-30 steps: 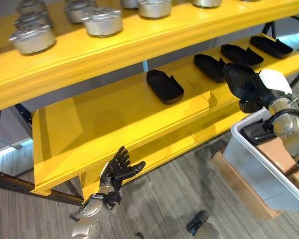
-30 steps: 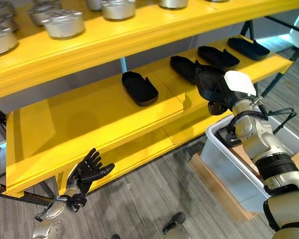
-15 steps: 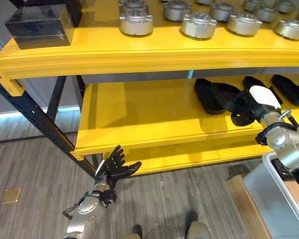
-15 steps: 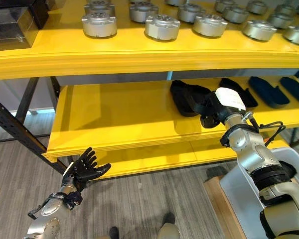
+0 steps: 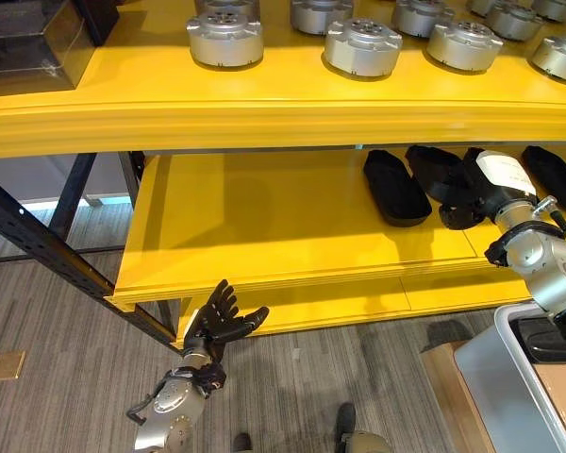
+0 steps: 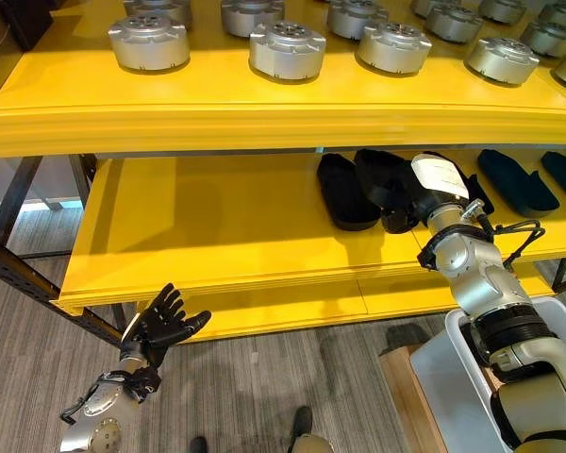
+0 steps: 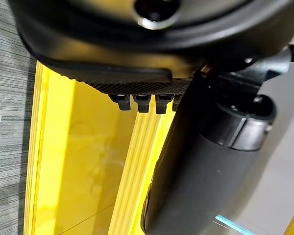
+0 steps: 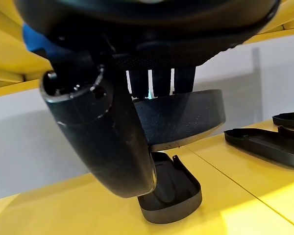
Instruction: Move parts from the plastic box to the shelf.
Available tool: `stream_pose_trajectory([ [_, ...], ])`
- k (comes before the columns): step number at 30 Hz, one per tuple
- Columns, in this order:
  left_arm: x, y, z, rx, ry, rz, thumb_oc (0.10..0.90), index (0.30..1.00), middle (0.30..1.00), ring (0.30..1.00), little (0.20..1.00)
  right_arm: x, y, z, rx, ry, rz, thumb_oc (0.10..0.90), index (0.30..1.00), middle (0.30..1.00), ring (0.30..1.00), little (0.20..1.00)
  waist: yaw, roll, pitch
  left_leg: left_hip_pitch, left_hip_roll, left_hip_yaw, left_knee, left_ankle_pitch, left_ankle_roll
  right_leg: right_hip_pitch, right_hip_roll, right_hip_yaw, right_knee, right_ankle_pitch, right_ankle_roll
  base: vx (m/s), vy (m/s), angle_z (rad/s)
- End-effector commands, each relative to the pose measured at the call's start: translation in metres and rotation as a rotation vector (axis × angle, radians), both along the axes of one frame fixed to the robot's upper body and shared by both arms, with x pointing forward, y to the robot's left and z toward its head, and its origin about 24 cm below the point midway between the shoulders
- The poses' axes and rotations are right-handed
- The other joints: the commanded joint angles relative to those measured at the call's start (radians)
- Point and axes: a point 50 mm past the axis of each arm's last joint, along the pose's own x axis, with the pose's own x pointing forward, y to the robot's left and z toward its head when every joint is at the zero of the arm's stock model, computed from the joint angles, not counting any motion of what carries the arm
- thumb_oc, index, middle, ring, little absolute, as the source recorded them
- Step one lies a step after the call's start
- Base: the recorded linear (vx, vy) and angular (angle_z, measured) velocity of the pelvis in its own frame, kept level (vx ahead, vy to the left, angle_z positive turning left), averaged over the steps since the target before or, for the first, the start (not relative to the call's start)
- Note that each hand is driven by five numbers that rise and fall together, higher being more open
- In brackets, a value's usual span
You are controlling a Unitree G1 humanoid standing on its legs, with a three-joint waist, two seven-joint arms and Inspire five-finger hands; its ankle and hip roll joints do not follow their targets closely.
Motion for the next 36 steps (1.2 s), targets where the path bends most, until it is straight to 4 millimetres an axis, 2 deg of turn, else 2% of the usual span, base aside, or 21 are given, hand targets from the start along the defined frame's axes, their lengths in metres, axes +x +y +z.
stream_pose_trajectory([
  [1,0.007,0.002,0.032,0.044,-0.176,-0.048,0.900,1.000,1.000,1.000,1.000,0.009,0.012,0.087,0.018,-0.319,0.038,0.400,0.300,0.300,0.300,0.300,0.030,-0.031,-0.138,-0.007,0.022,0.095,0.037,-0.069,0.015,-0.021,-0.083,-0.008,0.105,-0.097,0.068,0.00,-0.054,-0.06],
  [7,0.008,0.001,0.033,0.041,-0.183,-0.049,0.900,1.000,1.000,1.000,1.000,0.014,0.025,0.092,0.006,-0.326,0.080,0.400,0.300,0.300,0.300,0.300,0.029,-0.027,-0.141,-0.006,0.059,0.097,0.049,-0.068,0.002,-0.032,-0.053,0.007,0.134,-0.134,0.047,0.00,-0.095,-0.07],
  [8,0.010,-0.001,0.035,0.033,-0.194,-0.048,0.900,1.000,1.000,1.000,1.000,0.015,0.029,0.094,0.005,-0.331,0.096,0.400,0.300,0.300,0.300,0.300,0.029,-0.030,-0.136,-0.020,0.080,0.092,0.096,-0.078,-0.004,-0.033,-0.036,0.011,0.151,-0.161,0.033,-0.06,-0.251,-0.03],
  [9,0.008,0.000,0.033,0.021,-0.189,-0.039,0.900,1.000,1.000,1.000,1.000,0.016,0.036,0.102,-0.004,-0.352,0.119,0.400,0.300,0.300,0.300,0.300,0.040,-0.037,-0.112,-0.091,0.104,0.075,0.253,-0.088,-0.016,-0.015,-0.012,0.008,0.150,-0.193,0.004,-0.10,-0.317,0.01],
  [10,0.006,0.002,0.031,0.005,-0.179,-0.026,0.900,1.000,1.000,1.000,1.000,0.016,0.040,0.105,-0.008,-0.361,0.131,0.400,0.300,0.300,0.300,0.300,0.058,-0.037,-0.088,-0.147,0.108,0.048,0.378,-0.039,-0.027,0.004,0.004,0.011,0.147,-0.212,-0.018,-0.11,-0.224,0.01],
  [11,0.007,0.002,0.031,0.004,-0.180,-0.025,0.900,1.000,1.000,1.000,1.000,0.016,0.040,0.106,-0.008,-0.362,0.131,0.400,0.300,0.300,0.300,0.300,0.055,-0.037,-0.090,-0.156,0.108,0.044,0.382,-0.037,-0.027,0.001,0.004,0.008,0.144,-0.208,-0.019,-0.12,-0.145,-0.12],
  [12,0.007,0.002,0.033,-0.005,-0.188,-0.012,0.900,1.000,1.000,1.000,1.000,0.017,0.042,0.113,-0.008,-0.379,0.136,0.400,0.300,0.300,0.300,0.300,0.080,-0.041,-0.060,-0.210,0.098,-0.011,0.486,0.032,-0.042,0.013,0.015,0.000,0.145,-0.218,-0.040,-0.24,-0.185,-0.19],
  [13,0.009,0.002,0.034,-0.013,-0.190,-0.001,0.900,1.000,1.000,1.000,1.000,0.018,0.049,0.122,0.005,-0.418,0.151,0.400,0.300,0.300,0.300,0.300,0.123,-0.059,-0.001,-0.287,0.063,-0.098,0.568,0.079,-0.044,0.006,0.015,-0.010,0.166,-0.228,-0.057,-0.21,-0.181,-0.25],
  [14,0.007,0.003,0.034,-0.021,-0.186,0.006,0.900,1.000,1.000,1.000,1.000,0.019,0.048,0.122,0.005,-0.414,0.141,0.400,0.300,0.300,0.300,0.300,0.121,-0.058,-0.003,-0.304,0.093,-0.097,0.511,0.082,-0.037,-0.001,0.013,-0.021,0.184,-0.237,-0.052,-0.08,-0.076,-0.11],
  [15,0.005,0.005,0.033,-0.027,-0.178,0.018,0.900,1.000,1.000,1.000,1.000,0.019,0.046,0.125,0.001,-0.416,0.134,0.400,0.300,0.300,0.300,0.300,0.115,-0.052,-0.016,-0.294,0.142,-0.091,0.414,0.088,-0.038,-0.004,0.016,-0.026,0.196,-0.251,-0.039,0.15,0.057,0.19],
  [16,0.003,0.005,0.031,-0.033,-0.172,0.022,0.900,1.000,1.000,1.000,1.000,0.020,0.049,0.124,-0.002,-0.407,0.143,0.400,0.300,0.300,0.300,0.300,0.117,-0.045,-0.021,-0.254,0.183,-0.067,0.268,0.107,-0.036,-0.006,0.021,-0.017,0.212,-0.258,-0.031,0.24,0.195,0.56],
  [17,-0.001,0.011,0.031,-0.021,-0.169,0.040,0.900,1.000,1.000,1.000,1.000,0.021,0.055,0.124,-0.016,-0.410,0.160,0.400,0.300,0.300,0.300,0.300,0.117,-0.007,-0.024,-0.233,0.254,-0.041,0.107,0.171,-0.047,-0.024,0.016,-0.003,0.295,-0.282,-0.014,0.22,0.217,0.52],
  [18,-0.002,0.013,0.030,-0.009,-0.160,0.043,0.900,1.000,1.000,1.000,1.000,0.023,0.064,0.121,-0.024,-0.406,0.177,0.400,0.300,0.300,0.300,0.300,0.126,-0.002,-0.025,-0.207,0.233,-0.054,0.104,0.134,-0.045,-0.030,0.002,0.018,0.308,-0.287,-0.002,0.16,0.276,0.11],
  [19,-0.001,0.012,0.031,-0.012,-0.168,0.046,0.900,1.000,1.000,1.000,1.000,0.024,0.066,0.119,-0.013,-0.409,0.184,0.400,0.300,0.300,0.300,0.300,0.127,0.009,-0.029,-0.206,0.222,-0.058,0.093,0.134,-0.049,-0.036,-0.008,0.023,0.311,-0.282,0.001,0.15,0.232,-0.43],
  [20,0.002,0.010,0.034,-0.007,-0.183,0.022,0.900,1.000,1.000,1.000,1.000,0.022,0.063,0.121,-0.014,-0.413,0.177,0.400,0.300,0.300,0.300,0.300,0.121,0.006,-0.036,-0.213,0.208,-0.021,0.129,0.102,-0.051,-0.022,-0.044,0.012,0.316,-0.277,0.015,0.15,0.220,-0.62],
  [24,0.007,0.009,0.038,0.016,-0.198,-0.007,0.900,1.000,1.000,1.000,1.000,0.018,0.060,0.125,0.000,-0.442,0.170,0.400,0.300,0.300,0.300,0.300,0.131,-0.011,-0.039,-0.221,0.155,-0.001,0.198,0.029,-0.041,0.014,-0.098,0.025,0.277,-0.249,0.045,0.13,0.181,-0.17],
  [28,0.011,0.008,0.041,0.031,-0.210,-0.016,0.900,1.000,1.000,1.000,1.000,0.015,0.060,0.130,-0.012,-0.465,0.175,0.400,0.300,0.300,0.300,0.300,0.129,-0.026,-0.041,-0.247,0.142,0.010,0.255,-0.006,-0.039,0.022,-0.120,0.020,0.256,-0.234,0.057,0.06,0.094,-0.19],
  [32,0.012,0.007,0.041,0.033,-0.208,-0.019,0.900,1.000,1.000,1.000,1.000,0.016,0.063,0.133,-0.017,-0.471,0.176,0.400,0.300,0.300,0.300,0.300,0.133,-0.034,-0.040,-0.254,0.138,0.017,0.277,-0.023,-0.034,0.020,-0.124,0.028,0.244,-0.226,0.063,0.03,0.054,0.08],
  [36,0.014,0.006,0.041,0.032,-0.209,-0.030,0.900,1.000,1.000,1.000,1.000,0.018,0.069,0.140,-0.037,-0.482,0.188,0.400,0.300,0.300,0.300,0.300,0.139,-0.053,-0.042,-0.276,0.136,0.015,0.303,-0.039,-0.031,0.020,-0.126,0.027,0.233,-0.218,0.067,0.02,0.019,-0.03],
])
